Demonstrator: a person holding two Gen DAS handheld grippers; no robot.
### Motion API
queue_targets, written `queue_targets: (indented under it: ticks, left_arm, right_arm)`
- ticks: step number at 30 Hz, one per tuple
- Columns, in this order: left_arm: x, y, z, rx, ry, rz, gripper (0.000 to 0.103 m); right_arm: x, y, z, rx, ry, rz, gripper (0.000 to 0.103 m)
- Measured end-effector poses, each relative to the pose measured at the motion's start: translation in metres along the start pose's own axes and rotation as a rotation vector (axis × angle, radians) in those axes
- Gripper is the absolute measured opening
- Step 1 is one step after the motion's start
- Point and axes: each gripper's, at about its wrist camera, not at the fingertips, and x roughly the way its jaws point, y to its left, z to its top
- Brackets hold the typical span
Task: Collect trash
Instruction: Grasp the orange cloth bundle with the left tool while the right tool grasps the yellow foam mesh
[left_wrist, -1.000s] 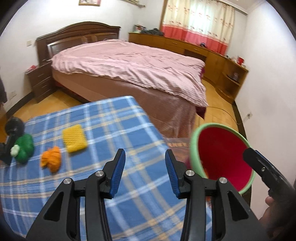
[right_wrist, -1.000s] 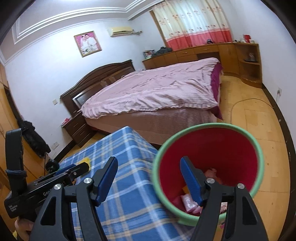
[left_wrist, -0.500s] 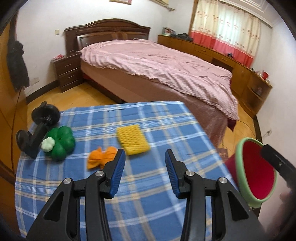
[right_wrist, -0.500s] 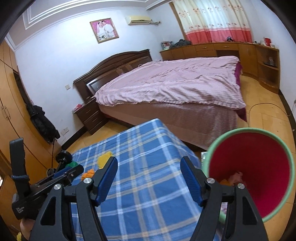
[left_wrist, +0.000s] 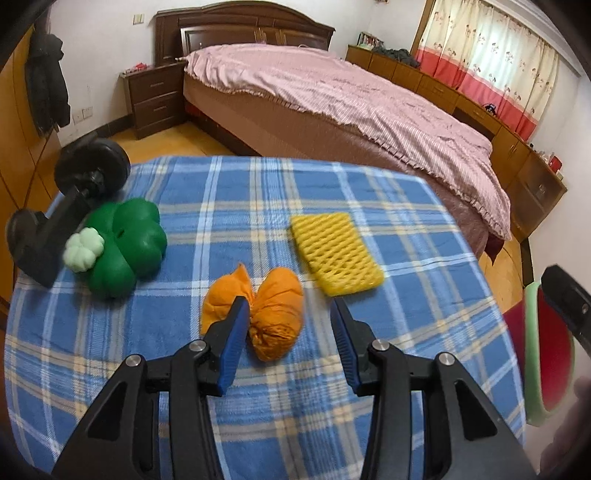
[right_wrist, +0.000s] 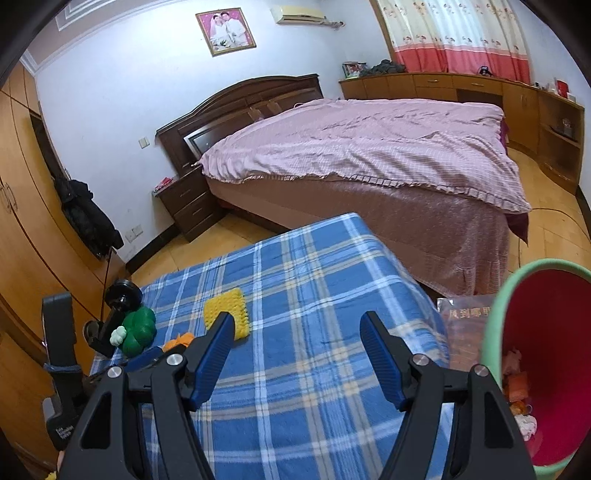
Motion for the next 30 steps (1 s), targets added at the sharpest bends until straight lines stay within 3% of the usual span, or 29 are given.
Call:
queue_targets:
  ticks: [4,7,14,22,26,30]
  left_arm:
    - [0.013,0.008,-0.002,-0.012,0.004,0.060,0.046]
    - [0.018,0.017,-0.004,-0.044,-0.003,0.039,0.051]
    - [0.018,0.022,-0.007,-0.059,-0.041,-0.001,0.051]
    - [0.016,0.019,-0.008,-0.032,-0.049,-0.040,0.033]
    - [0.008,0.024,-0.006,-0.052,-0.062,-0.046,0.032]
    - [0.000,0.030,-0.003,-0.062,-0.075,0.000,0.032]
  right_arm:
    - [0.020,0.009,0.000,-0.014,0.027,0.004,0.073]
    - [0.034,0.016,-0.002,-0.028,0.048,0.006,0.073]
    - [0.067,0.032,-0.007,-0.062,0.088,0.007,0.073]
    - [0.087,0.043,-0.014,-0.079,0.125,0.008,0.073]
    - [0.095,0.049,-0.016,-0.090,0.146,0.022,0.070]
    - [0.105,0.057,-0.018,-0.101,0.172,0.046,0.062]
